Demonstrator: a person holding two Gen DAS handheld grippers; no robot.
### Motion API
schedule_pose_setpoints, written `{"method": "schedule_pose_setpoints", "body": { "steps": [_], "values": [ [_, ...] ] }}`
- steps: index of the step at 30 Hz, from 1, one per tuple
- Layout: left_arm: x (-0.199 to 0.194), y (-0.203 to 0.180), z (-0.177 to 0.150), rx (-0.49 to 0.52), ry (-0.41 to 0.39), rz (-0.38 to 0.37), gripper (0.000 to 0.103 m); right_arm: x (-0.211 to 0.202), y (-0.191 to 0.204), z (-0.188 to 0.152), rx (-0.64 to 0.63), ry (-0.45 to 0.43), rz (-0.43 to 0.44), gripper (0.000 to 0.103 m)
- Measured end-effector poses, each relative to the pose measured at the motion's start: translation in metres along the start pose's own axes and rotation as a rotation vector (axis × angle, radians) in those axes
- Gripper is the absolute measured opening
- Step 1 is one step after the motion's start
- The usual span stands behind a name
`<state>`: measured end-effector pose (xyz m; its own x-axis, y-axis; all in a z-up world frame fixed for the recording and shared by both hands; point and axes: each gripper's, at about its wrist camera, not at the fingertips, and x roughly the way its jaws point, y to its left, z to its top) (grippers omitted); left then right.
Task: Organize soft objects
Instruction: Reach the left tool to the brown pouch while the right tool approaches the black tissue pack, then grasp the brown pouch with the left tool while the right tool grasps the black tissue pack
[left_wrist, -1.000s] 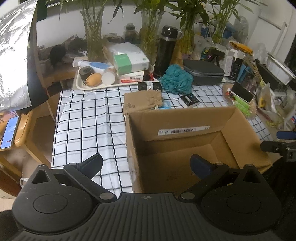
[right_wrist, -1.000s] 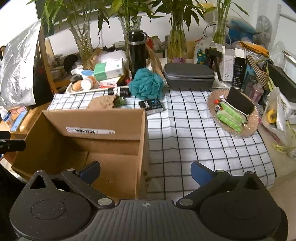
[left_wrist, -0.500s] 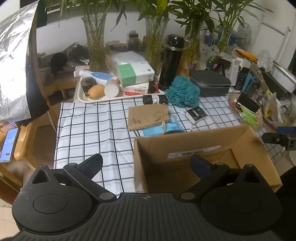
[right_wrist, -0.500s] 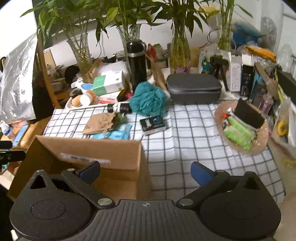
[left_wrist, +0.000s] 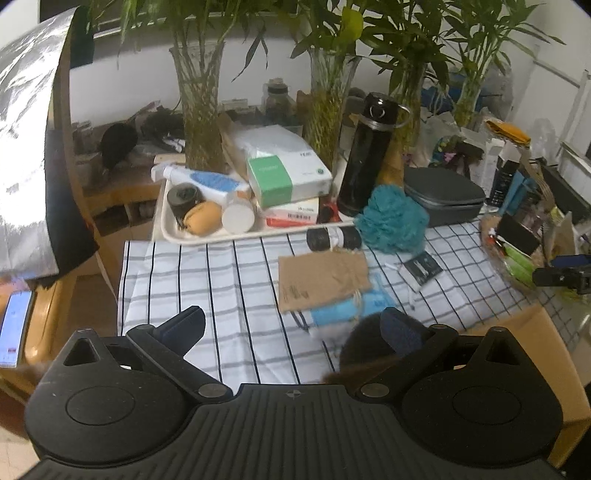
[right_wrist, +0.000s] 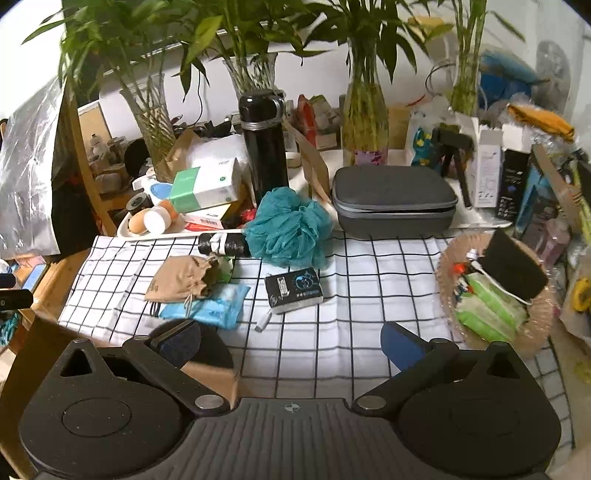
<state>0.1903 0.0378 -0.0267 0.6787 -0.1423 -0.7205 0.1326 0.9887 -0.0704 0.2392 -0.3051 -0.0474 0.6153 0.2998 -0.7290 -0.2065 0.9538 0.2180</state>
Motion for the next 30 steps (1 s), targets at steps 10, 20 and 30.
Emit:
{"method": "schedule_pose_setpoints", "body": {
  "steps": [10, 20, 30],
  "values": [
    [0.051, 0.007, 0.025, 0.071, -0.014, -0.128, 0.103, 0.072, -0.008, 0.016, -0.125, 0.021, 0.047, 0.103],
    [0.120, 0.008, 0.028, 0.142, 0.018, -0.314, 0.103, 0.132, -0.018, 0.019, -0.155, 0.070, 0.112, 0.103],
    [0.179, -0.010, 0.004, 0.389, 0.107, -0.306, 0.081, 0.177, -0.014, 0.016, -0.229, 0.098, 0.119, 0.103]
  ]
}}
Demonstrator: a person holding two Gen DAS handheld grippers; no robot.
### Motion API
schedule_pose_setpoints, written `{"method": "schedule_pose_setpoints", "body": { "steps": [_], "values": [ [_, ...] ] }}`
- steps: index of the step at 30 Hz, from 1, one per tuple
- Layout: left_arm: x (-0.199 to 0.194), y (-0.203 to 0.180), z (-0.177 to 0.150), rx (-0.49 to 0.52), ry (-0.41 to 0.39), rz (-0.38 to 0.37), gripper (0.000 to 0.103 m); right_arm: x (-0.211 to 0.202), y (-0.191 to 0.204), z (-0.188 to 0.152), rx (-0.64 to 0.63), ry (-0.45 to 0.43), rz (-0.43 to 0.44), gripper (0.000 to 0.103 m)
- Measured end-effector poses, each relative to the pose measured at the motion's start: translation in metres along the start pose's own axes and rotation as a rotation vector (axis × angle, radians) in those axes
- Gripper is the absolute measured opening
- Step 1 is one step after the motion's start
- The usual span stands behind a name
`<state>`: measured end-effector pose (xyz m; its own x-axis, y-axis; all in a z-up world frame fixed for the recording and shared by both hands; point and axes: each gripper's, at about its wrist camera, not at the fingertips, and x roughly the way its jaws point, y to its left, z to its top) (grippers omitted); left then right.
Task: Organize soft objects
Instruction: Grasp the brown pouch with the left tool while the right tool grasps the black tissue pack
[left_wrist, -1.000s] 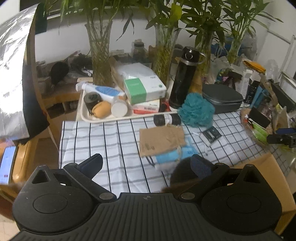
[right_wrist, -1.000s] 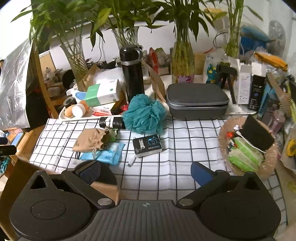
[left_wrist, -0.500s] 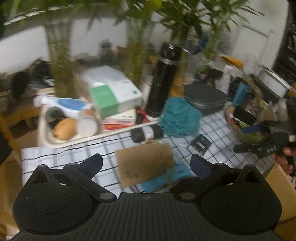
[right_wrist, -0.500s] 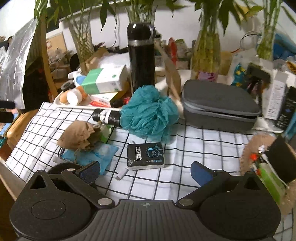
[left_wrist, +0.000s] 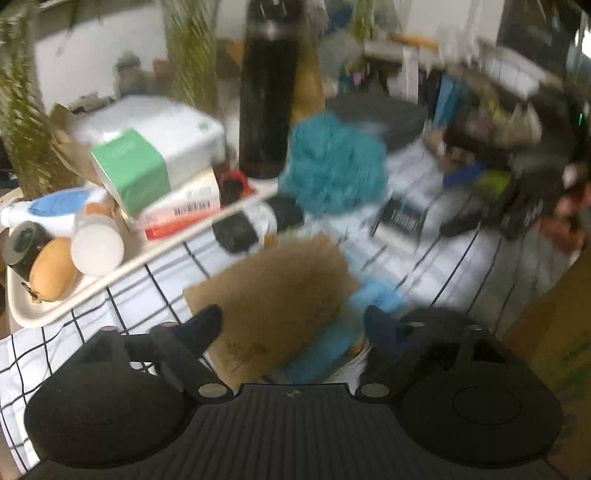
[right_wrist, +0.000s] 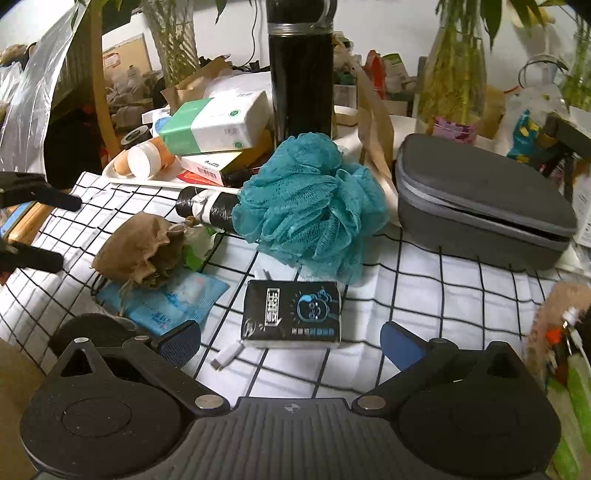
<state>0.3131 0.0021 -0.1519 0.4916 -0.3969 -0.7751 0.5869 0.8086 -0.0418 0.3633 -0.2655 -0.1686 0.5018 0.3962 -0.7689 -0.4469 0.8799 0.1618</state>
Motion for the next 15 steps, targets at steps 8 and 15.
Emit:
{"method": "schedule_pose_setpoints", "body": {
  "steps": [8, 15],
  "values": [
    [0.023, -0.008, -0.010, 0.139, 0.056, 0.068, 0.062, 0.031, 0.008, 0.009, -0.030, 0.029, 0.004, 0.102],
    [0.025, -0.011, -0.009, 0.169, 0.018, 0.093, 0.028, 0.046, 0.012, 0.013, -0.020, 0.080, -0.035, 0.093]
  ]
}}
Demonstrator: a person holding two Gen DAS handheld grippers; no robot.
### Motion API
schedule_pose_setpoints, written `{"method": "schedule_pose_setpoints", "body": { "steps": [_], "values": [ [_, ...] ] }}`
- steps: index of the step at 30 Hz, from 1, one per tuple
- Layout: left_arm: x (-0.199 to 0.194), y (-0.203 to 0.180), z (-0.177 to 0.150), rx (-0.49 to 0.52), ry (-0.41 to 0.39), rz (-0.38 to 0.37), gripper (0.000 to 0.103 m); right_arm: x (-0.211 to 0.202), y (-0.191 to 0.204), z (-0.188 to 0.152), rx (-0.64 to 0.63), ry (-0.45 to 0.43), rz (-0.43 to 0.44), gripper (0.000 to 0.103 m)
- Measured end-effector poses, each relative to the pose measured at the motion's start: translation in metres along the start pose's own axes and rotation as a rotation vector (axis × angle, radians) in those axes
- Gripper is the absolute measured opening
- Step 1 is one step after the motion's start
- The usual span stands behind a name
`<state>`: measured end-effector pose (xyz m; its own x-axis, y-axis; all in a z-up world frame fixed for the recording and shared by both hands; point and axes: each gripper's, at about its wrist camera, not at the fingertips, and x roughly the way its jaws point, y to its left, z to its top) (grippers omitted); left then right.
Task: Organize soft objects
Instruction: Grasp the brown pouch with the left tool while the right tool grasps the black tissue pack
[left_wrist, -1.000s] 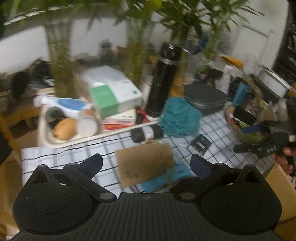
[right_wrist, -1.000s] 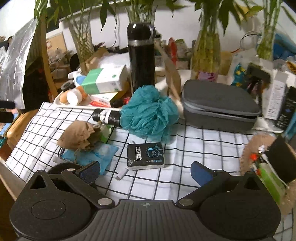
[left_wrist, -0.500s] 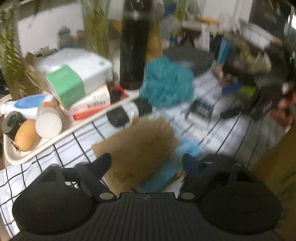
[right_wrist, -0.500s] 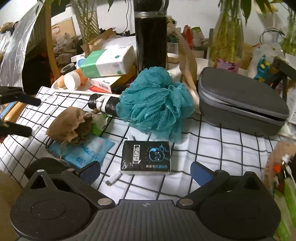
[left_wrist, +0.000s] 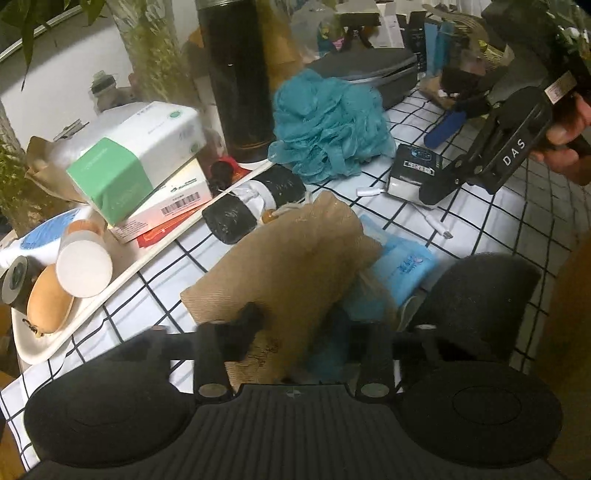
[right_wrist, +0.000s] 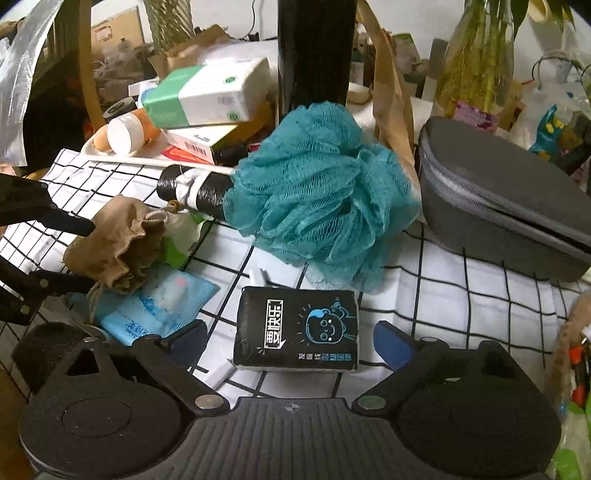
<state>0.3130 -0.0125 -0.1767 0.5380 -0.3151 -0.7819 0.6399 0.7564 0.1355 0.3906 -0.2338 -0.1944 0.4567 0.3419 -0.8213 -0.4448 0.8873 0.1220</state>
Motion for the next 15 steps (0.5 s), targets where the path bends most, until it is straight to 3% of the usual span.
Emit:
{"method": "schedule_pose_setpoints", "body": {
  "steps": [2, 6, 15],
  "values": [
    [0.001, 0.002, 0.000, -0.008, 0.008, 0.021, 0.018, 0.002, -0.001, 0.000, 0.007, 0.007, -0.002, 0.089],
    [-0.001, 0.006, 0.000, -0.030, 0.008, 0.025, 0.010, 0.006, -0.005, -0.001, 0.047, 0.037, 0.000, 0.075],
    [-0.020, 0.022, 0.004, -0.118, -0.044, 0.061, 0.006, -0.008, -0.011, -0.002, 0.083, 0.018, 0.042, 0.071]
  ]
}}
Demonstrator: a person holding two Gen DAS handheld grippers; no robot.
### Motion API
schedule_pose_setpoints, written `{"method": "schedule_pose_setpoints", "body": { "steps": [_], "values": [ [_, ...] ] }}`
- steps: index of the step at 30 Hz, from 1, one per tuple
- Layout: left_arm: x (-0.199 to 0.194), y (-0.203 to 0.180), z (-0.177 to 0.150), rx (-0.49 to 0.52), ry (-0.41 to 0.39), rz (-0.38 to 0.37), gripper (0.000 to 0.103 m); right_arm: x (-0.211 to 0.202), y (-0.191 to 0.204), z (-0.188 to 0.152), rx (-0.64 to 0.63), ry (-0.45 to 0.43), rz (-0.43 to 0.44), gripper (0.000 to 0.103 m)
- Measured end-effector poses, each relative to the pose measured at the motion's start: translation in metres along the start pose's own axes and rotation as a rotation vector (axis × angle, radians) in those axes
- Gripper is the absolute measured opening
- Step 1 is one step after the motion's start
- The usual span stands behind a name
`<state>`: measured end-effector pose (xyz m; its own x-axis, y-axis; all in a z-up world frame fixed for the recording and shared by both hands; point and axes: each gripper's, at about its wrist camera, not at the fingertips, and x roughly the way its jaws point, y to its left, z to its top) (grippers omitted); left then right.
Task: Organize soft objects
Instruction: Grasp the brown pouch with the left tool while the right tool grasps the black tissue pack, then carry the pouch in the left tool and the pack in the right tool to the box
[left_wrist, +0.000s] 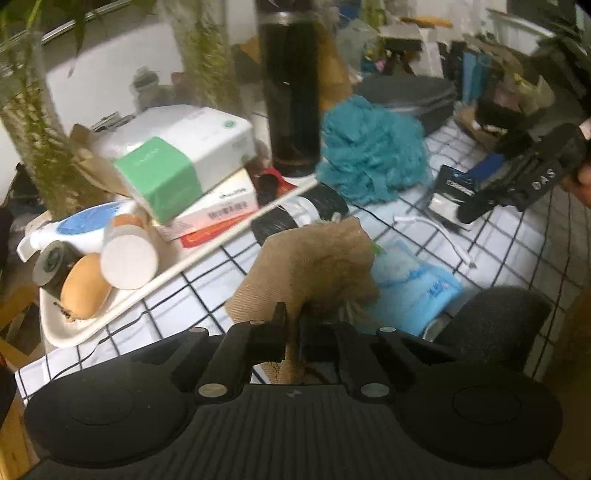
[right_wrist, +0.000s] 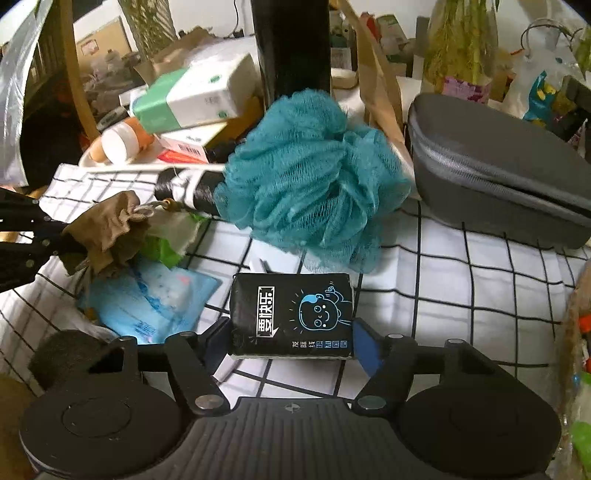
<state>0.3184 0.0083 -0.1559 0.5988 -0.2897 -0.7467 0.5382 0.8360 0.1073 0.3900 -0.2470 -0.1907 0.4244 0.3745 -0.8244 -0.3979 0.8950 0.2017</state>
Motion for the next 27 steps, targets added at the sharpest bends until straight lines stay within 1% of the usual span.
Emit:
{"method": "schedule_pose_setpoints", "body": {
  "steps": [6, 8, 13, 22, 25, 27],
  "values": [
    [-0.021, 0.010, 0.006, -0.060, -0.039, 0.007, 0.006, -0.033, -0.003, 0.007, 0.010, -0.061, 0.022, 0.071],
    [-0.028, 0.012, 0.008, -0.074, -0.055, 0.007, 0.006, -0.046, -0.002, 0.007, -0.001, -0.087, 0.012, 0.071],
    [-0.048, 0.009, 0.012, -0.062, -0.094, 0.010, 0.006, -0.077, -0.002, 0.006, 0.005, -0.146, 0.027, 0.071],
    [-0.095, 0.006, 0.017, -0.089, -0.170, 0.041, 0.006, -0.124, 0.019, -0.007, -0.065, -0.222, 0.051, 0.071],
    [-0.116, -0.005, 0.018, -0.071, -0.213, 0.057, 0.006, -0.138, 0.028, -0.013, -0.096, -0.249, 0.053, 0.071],
    [-0.127, -0.012, 0.016, -0.079, -0.232, 0.056, 0.006, -0.148, 0.034, -0.016, -0.128, -0.266, 0.047, 0.071]
  ]
}}
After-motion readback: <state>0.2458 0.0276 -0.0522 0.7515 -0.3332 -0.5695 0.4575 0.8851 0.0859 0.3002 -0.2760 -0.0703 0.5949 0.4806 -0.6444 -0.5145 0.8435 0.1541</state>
